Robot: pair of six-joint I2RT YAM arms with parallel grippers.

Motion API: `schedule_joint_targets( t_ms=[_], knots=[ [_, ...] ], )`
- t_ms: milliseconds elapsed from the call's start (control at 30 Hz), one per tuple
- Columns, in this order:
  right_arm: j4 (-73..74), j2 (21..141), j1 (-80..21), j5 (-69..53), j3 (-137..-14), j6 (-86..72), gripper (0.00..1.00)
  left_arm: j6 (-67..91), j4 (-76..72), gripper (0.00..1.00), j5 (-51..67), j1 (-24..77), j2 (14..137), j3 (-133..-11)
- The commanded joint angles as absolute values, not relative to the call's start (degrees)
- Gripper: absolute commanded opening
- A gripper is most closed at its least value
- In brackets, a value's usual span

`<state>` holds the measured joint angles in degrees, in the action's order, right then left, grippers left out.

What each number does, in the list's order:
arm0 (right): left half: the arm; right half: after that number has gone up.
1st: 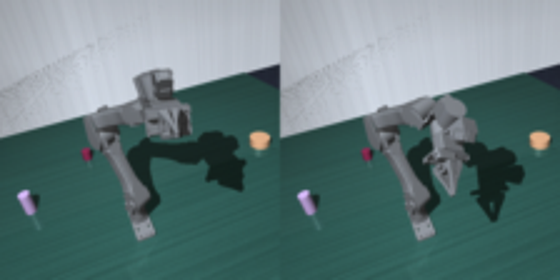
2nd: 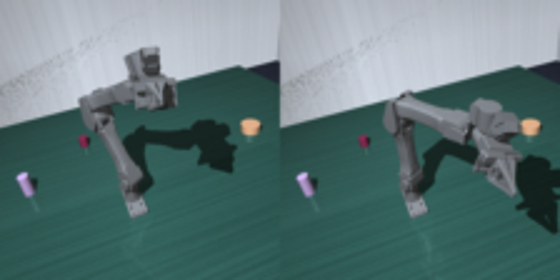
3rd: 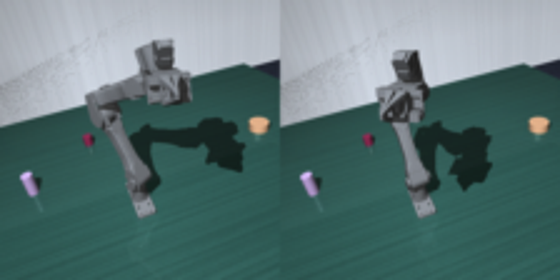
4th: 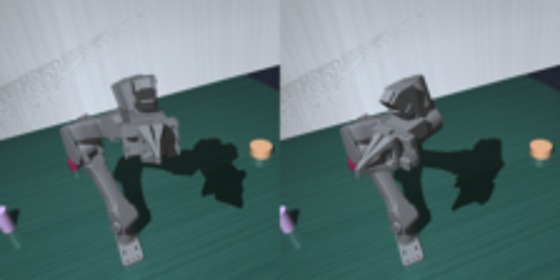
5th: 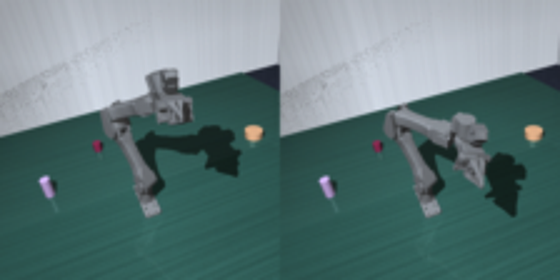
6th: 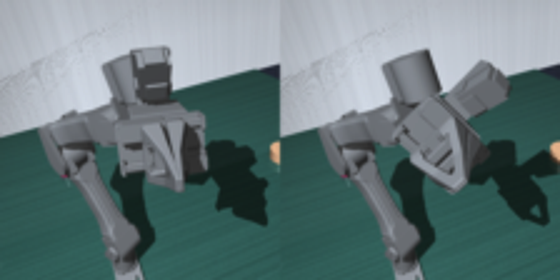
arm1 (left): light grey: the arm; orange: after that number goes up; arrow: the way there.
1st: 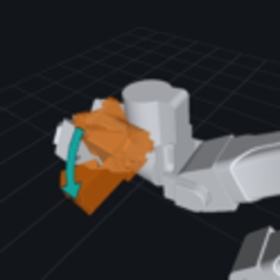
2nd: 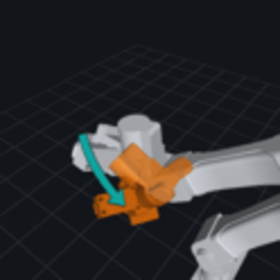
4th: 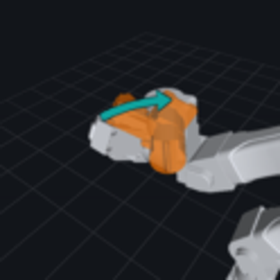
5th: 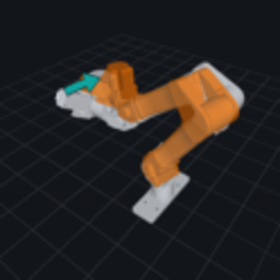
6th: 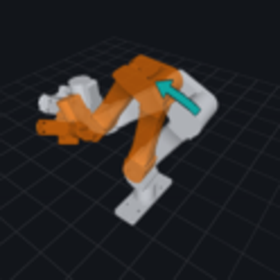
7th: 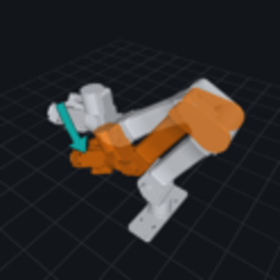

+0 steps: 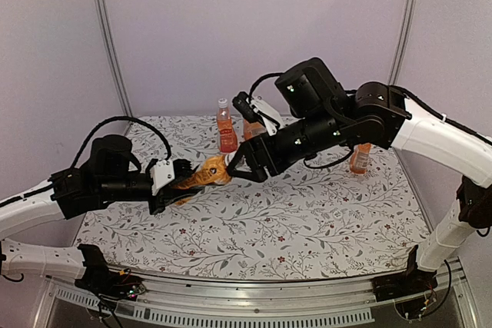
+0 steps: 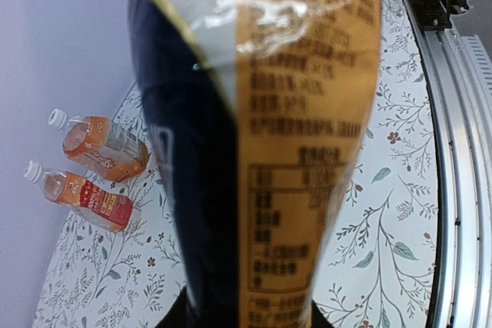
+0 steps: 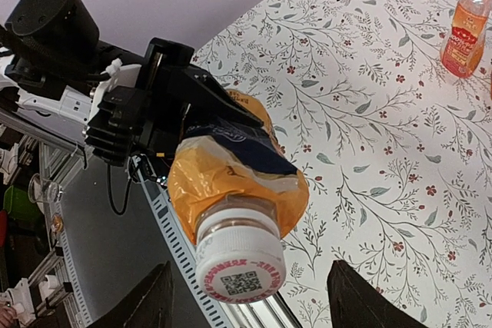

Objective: Unscrew the bottle caps

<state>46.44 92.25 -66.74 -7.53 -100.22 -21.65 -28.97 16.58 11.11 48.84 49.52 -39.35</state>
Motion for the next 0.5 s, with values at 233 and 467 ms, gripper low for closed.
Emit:
schedule_joint_targets(
  t_ms=[233,467],
  knots=[
    [46.3,93.8,-66.7,-5.6,-104.7,-19.2,0.48,-30.1,16.0,0.15,12.0,48.4,49.9,-39.2],
    [46.5,95.0,-66.6,-8.7,-104.8,-19.2,0.47,-30.4,16.2,0.15,11.8,48.3,49.8,-39.3]
  ],
)
